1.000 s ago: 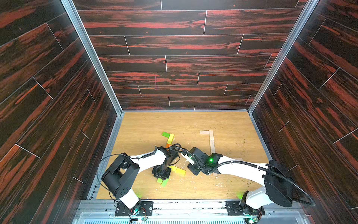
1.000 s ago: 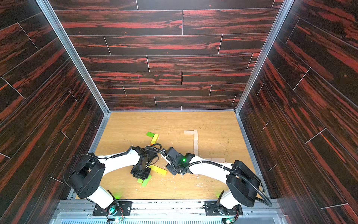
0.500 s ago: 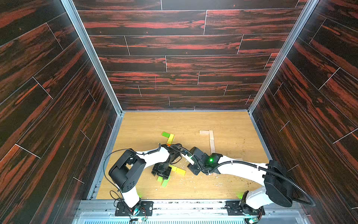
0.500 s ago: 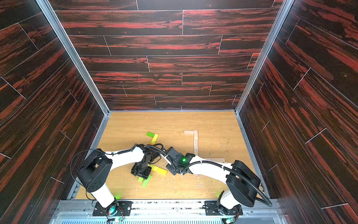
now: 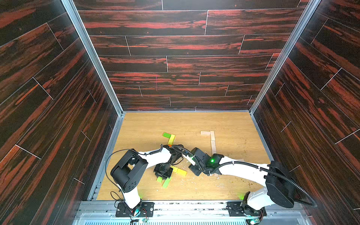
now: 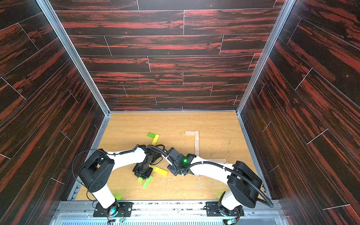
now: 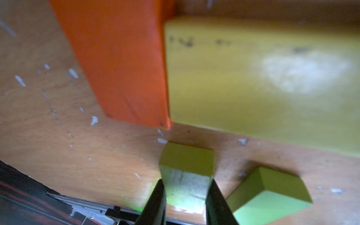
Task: Assemble a giraffe with building blocks
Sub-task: Place the building block at the center of the board, then assemble the building block at the center of the board.
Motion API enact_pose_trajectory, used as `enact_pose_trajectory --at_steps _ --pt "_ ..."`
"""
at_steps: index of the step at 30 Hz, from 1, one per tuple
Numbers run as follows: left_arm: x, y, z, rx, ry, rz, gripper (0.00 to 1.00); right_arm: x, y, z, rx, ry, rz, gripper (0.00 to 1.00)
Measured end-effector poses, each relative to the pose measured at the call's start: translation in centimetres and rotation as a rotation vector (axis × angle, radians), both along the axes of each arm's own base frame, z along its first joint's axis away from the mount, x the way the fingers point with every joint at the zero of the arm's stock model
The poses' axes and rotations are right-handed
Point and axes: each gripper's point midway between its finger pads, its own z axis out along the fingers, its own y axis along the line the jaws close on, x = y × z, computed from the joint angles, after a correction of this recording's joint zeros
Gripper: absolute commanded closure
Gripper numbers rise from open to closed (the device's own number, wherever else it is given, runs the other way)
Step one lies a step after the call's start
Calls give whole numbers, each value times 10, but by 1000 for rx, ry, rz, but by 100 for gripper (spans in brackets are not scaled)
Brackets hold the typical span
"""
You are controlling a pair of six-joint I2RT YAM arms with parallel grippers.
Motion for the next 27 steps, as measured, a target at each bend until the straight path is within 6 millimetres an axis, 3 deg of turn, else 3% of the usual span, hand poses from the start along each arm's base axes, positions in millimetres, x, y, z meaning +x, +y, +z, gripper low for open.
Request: enact_pose_trajectory --at_steps 7,27 --pt "3 2 0 28 28 -16 70 0 -1 0 -5 0 -2 47" --pt "15 12 0 46 59 -37 68 1 -3 -1 -12 1 -7 47"
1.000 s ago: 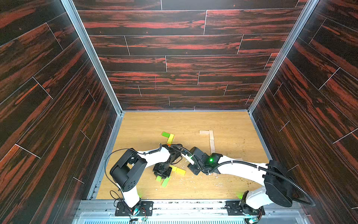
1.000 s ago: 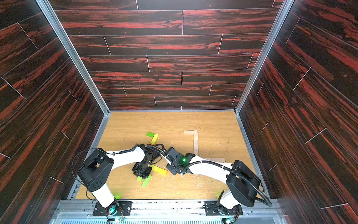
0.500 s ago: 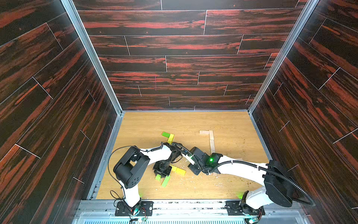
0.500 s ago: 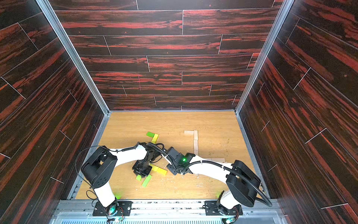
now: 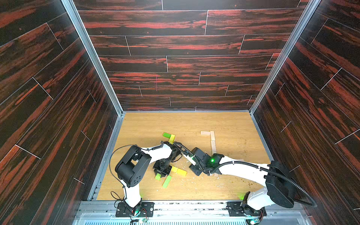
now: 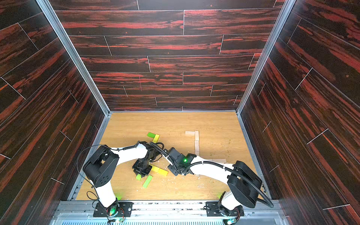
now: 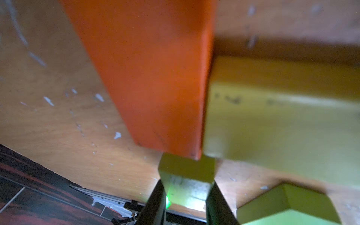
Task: Assemble a giraffe with building blocks
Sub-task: Assemble the building block at the center of the board.
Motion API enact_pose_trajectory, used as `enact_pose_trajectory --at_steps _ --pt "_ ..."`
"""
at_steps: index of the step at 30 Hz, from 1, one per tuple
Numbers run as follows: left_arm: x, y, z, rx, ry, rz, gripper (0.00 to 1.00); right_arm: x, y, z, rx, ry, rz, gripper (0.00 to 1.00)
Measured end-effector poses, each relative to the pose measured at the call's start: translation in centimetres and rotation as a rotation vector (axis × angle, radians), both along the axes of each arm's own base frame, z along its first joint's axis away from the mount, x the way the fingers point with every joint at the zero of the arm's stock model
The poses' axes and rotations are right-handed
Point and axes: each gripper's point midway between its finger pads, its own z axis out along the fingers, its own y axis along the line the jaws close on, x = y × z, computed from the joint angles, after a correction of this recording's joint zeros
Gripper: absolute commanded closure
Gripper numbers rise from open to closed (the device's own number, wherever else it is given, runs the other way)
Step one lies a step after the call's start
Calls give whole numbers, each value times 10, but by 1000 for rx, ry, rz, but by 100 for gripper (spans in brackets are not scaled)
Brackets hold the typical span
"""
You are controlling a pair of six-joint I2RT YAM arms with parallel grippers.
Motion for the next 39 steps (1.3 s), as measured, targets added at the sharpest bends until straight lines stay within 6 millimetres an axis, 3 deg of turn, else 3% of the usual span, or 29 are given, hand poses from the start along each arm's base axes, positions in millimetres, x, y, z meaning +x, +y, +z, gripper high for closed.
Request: enact_pose_trajectory --at_steps 15,33,36,39 --pt "11 2 0 7 0 -38 64 0 -1 0 -2 1 -3 47" --pt "16 7 5 21 -9 -50 36 0 -1 0 -1 2 -5 47" --pt "23 2 12 -9 -60 -43 30 0 -1 0 0 2 -5 47" --pt "36 -9 43 -64 -168 -48 26 0 -1 0 0 2 -6 47"
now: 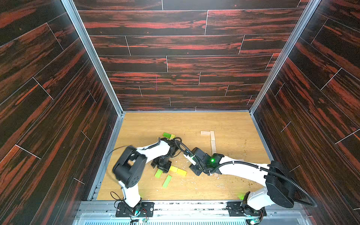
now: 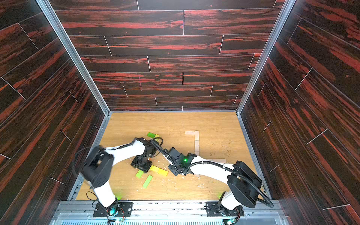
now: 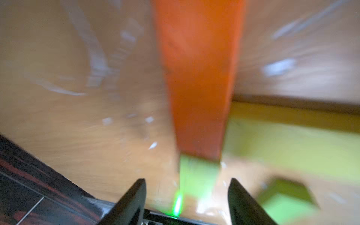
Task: Assemble a giraffe with building blocks
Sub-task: Assemble the building block at the center of the board, then move the building block to the center of the board.
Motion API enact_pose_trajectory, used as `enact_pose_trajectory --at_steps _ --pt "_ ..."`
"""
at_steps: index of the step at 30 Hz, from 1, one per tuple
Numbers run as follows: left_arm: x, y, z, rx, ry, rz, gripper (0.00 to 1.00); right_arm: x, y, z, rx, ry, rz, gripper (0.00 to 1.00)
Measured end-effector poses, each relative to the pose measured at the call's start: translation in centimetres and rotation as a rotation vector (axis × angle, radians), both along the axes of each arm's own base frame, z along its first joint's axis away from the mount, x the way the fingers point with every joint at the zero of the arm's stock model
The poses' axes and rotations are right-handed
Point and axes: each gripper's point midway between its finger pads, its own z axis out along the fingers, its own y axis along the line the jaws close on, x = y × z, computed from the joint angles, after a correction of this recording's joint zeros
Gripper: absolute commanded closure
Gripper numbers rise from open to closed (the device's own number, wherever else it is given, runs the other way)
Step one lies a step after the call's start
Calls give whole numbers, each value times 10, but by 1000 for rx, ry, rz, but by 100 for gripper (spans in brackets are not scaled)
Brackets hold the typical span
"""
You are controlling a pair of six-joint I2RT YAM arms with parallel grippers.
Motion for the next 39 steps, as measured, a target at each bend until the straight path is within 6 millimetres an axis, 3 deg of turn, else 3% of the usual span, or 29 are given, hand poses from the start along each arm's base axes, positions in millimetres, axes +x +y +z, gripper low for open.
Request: enact_pose_trajectory --at_steps 6,8,10,19,25,30,39 --pt "23 -29 95 -199 -304 4 25 1 0 7 15 -13 -1 47" --pt "18 -30 113 -242 -358 24 27 1 1 11 25 -20 -3 47" --pt "10 -29 116 -258 -369 51 29 2 0 16 37 -27 -9 47" --pt "-46 -13 63 -247 -290 192 30 -8 -15 29 100 -34 -55 47" --pt "-71 -45 36 -330 -249 207 29 -16 -30 24 113 -20 -97 47" --pt "-73 -64 12 -328 -222 225 26 -20 -38 20 108 -10 -122 47" --pt "-78 -61 -18 -278 -184 267 28 -23 -44 18 99 -4 -133 47"
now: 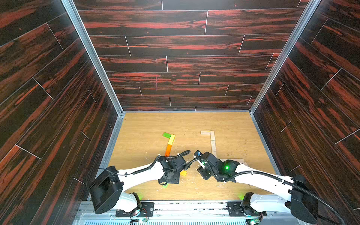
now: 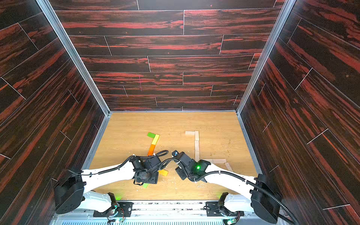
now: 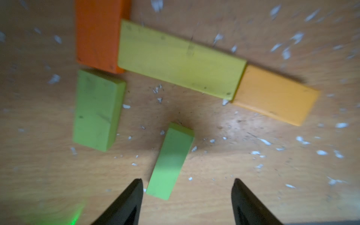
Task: Assemble a giraffe with building blocks
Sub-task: Move the building block to the center of the board.
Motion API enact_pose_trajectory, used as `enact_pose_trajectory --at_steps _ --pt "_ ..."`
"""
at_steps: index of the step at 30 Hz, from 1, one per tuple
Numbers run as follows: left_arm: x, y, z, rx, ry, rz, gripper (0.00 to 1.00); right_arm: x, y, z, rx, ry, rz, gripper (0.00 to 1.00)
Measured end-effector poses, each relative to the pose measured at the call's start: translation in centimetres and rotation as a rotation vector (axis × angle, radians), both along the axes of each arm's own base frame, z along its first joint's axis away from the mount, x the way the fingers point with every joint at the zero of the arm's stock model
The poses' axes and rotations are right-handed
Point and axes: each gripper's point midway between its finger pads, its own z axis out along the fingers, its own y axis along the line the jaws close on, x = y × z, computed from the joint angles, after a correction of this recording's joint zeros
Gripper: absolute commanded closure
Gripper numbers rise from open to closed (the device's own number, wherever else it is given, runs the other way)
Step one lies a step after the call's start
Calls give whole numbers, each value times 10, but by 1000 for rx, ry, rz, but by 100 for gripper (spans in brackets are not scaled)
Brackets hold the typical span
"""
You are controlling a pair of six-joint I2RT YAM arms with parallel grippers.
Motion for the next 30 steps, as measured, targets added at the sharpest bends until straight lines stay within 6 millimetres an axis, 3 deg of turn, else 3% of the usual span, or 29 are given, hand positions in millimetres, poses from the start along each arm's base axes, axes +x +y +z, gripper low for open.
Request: enact_pose_trajectory --at_steps 6,11,20,26,30 --pt "-18 15 -27 40 73 10 37 1 0 0 6 -1 -8 47" --pt "-18 6 -28 -1 78 17 59 2 1 1 14 -4 -15 47" --pt "-25 1 -28 4 76 -19 80 4 1 1 14 -10 -22 47" --pt "-42 -13 -27 -9 87 -63 85 7 -3 2 22 -15 -40 47" --pt "-50 -33 -23 -51 89 -81 87 11 -11 7 48 -21 -75 47"
